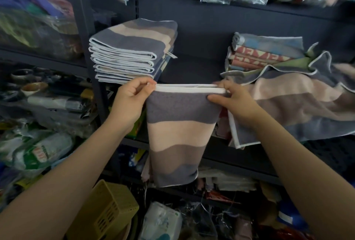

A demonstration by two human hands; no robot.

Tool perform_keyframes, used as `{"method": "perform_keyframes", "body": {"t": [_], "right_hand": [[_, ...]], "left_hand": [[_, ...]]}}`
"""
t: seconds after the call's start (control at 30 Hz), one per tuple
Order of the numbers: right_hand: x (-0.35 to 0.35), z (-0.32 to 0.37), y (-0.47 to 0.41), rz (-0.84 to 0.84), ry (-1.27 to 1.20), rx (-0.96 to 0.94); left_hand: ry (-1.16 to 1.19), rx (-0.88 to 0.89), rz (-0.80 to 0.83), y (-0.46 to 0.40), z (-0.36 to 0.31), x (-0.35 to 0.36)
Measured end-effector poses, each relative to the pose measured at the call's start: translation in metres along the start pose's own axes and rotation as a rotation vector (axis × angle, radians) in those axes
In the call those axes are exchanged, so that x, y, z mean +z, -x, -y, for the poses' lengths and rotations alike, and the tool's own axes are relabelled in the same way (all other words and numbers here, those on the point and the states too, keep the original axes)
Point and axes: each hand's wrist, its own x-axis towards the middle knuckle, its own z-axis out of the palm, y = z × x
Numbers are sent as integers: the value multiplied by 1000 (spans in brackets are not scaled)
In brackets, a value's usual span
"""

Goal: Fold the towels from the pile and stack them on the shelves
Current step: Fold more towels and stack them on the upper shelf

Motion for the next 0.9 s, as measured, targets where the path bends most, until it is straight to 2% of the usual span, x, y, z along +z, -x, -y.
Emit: {"method": "perform_keyframes", "body": {"t": [0.03,0.1,0.17,0.3,0.4,0.47,0.53,0.6,0.73,0.83,0.9], "right_hand": [[1,-1,-6,8,-128,70],[2,-4,-23,-71,-222,127],[1,-3,-44,-167,-287,144],[-9,-3,-102,-348,-386,159],[-11,-10,-150,-425,-406,148],[-7,-22,-176,-445,-381,131],[0,-36,-196,-442,-344,152],[8,-52,-211,-433,-289,202],[13,-83,-227,-423,-66,320],[7,-94,-225,-291,175,403],[3,-86,-210,-208,270,333]], "left_hand": [[-8,2,8,-6,-1,4],[-52,23,-14,-22,-4,11],[-202,99,-48,-43,-7,20],[-587,372,-62,-85,-20,40],[-925,681,-104,-109,-19,55],[-1020,822,71,-117,-1,64],[-1068,774,337,-113,25,76],[-1138,652,505,-107,50,84],[-1141,431,514,-117,60,90],[-1199,262,617,-132,63,94],[-1209,210,674,-142,60,100]]}}
